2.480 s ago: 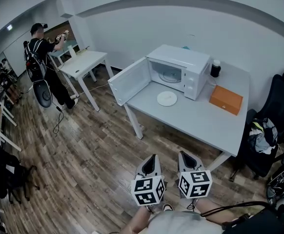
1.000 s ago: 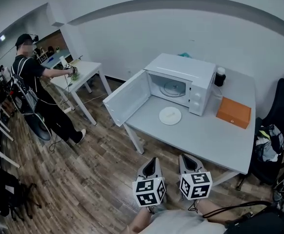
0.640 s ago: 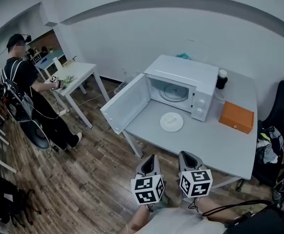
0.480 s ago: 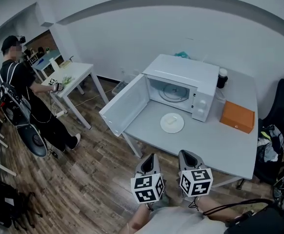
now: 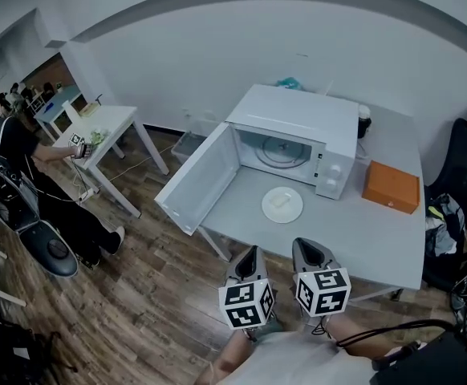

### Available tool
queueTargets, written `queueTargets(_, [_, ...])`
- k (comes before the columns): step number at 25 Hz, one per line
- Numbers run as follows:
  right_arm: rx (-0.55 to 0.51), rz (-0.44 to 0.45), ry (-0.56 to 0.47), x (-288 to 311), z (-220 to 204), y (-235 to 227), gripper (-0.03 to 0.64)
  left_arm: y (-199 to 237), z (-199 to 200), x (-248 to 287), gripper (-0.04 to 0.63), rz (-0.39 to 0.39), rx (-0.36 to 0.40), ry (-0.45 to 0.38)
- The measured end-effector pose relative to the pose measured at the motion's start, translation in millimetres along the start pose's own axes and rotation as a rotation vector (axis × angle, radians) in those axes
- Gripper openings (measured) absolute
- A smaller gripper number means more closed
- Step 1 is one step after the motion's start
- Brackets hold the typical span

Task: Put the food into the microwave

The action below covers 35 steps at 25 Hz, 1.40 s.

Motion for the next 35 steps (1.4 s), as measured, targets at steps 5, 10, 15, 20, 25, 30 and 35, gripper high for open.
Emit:
queueTargets(5, [0.014, -0.030, -0.006, 20.1, 9.7, -5.9, 0.017, 8.2, 14.0, 21.5, 0.002, -0.024, 0.018, 0.004])
queueTargets(10, [0.023, -0.054, 0.001, 37.9, 13.1, -12.2, 0.017, 16.8, 23.4, 42.4, 0.002, -0.040, 0.020, 0.013])
queueTargets(15, [0.038, -0.073, 0.008, 55.6, 15.9, -16.2, 0.017, 23.4, 29.9, 61.8, 0.002, -0.061, 0.028, 0.027])
queueTargets(20, [0.058, -0.094, 0.009, 71.3, 18.9, -24.5, 0.017, 29.7, 35.8, 81.6, 0.002, -0.070, 0.035, 0.040])
queueTargets(25, [0.076, -0.105, 0.023, 80.4, 17.2, -37.0, 0.017, 32.5, 38.9, 97.0, 0.002, -0.061, 0.030, 0.049])
queueTargets(30, [0.088, -0.086, 0.039, 91.0, 12.6, -48.7, 0.017, 35.7, 31.7, 112.1, 0.002, -0.029, 0.027, 0.077])
queueTargets(35, [0.096, -0.060, 0.047, 99.9, 13.1, -59.7, 0.017, 29.8, 32.9, 123.3, 0.002, -0.016, 0.041, 0.082])
Point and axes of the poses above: the fingertips, and each gripper's own axes: x forward along the fingers, y to its left, z out of its top, the point moved 1 cm from there along -x, backward along the fingers, and after that the axes turned 5 degrees about -x, right-handed, at the moved point
